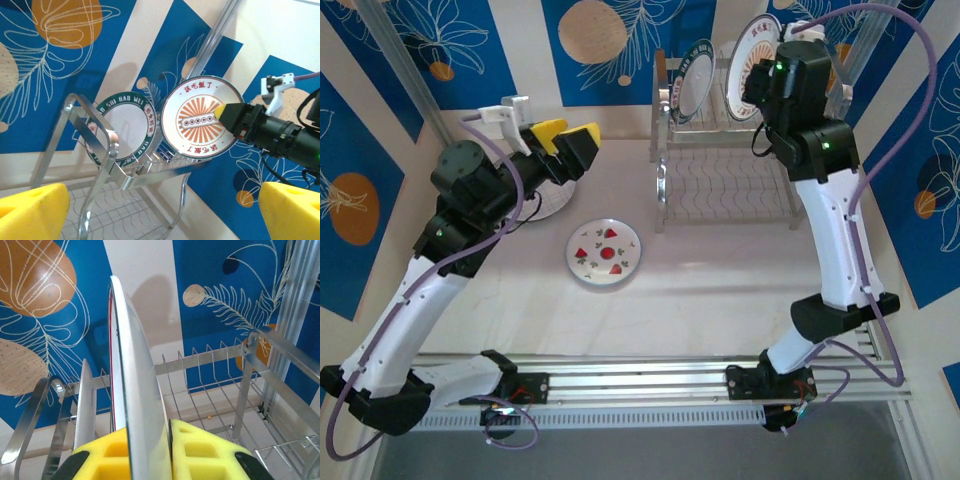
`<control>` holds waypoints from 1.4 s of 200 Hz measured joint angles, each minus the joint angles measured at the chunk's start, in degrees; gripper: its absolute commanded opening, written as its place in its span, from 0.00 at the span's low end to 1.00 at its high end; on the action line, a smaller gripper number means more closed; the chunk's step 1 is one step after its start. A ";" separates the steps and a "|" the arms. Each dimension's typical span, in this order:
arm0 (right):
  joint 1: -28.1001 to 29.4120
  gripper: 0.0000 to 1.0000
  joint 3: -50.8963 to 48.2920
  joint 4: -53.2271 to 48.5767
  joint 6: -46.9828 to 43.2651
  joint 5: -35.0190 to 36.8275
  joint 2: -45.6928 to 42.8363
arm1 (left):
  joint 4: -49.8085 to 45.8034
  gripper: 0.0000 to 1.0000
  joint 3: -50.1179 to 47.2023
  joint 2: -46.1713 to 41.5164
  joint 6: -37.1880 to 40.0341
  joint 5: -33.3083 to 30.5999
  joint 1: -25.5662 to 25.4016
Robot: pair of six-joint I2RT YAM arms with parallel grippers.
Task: Unload the plates from the dish rack
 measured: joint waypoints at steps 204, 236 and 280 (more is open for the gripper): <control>-1.62 0.00 -32.68 -5.64 17.90 -26.56 -31.50 | 8.39 0.96 -6.12 9.66 -14.05 7.61 -7.78; -1.84 0.00 -36.68 -5.53 21.86 -31.93 -32.94 | 8.50 0.93 -8.11 12.41 -16.90 10.21 -8.41; -1.84 0.00 -41.20 -3.10 26.47 -38.64 -33.57 | 10.60 0.90 -10.56 13.38 -20.22 12.07 -9.18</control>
